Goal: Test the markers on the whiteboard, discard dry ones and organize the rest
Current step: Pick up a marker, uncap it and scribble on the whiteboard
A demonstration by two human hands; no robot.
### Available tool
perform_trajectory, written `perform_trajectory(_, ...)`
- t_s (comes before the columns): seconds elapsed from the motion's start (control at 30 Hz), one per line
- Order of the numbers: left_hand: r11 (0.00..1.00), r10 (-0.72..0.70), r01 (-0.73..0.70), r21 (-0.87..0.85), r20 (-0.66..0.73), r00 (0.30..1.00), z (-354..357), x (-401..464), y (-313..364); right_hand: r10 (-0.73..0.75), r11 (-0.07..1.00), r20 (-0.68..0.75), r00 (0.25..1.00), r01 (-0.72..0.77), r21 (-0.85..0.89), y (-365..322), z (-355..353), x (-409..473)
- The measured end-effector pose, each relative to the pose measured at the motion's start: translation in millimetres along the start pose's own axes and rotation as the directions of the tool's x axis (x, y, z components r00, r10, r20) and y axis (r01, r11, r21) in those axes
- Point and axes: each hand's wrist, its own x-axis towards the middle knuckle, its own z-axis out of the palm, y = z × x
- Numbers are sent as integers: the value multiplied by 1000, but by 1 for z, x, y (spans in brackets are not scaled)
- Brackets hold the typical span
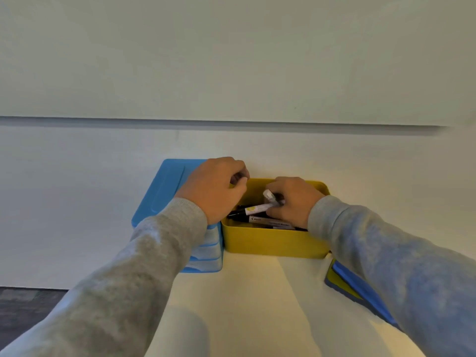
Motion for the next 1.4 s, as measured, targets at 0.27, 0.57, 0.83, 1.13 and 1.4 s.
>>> perform_trajectory(0.27,996,66,-66,53,-1,998,-1,-2,0,157,920,-295,942,-31,392,-1,-12,-17)
perform_trajectory(0.57,995,33,-40,91,79,996,-4,1,0,197,952,-215,957,-134,276,-22,-10,-21)
perform_trajectory(0.83,997,45,-41,70,-51,998,-16,-2,14,-10,991,-377,926,-41,-128,-34,-39,-23)
perform_trajectory(1.13,942,279,-272,197,-10,960,-56,5,57,-356,894,-385,852,191,-405,-21,-94,-46)
perform_trajectory(1.4,842,326,-324,431,70,943,-97,22,91,-464,726,-278,841,181,-664,-25,-162,-49)
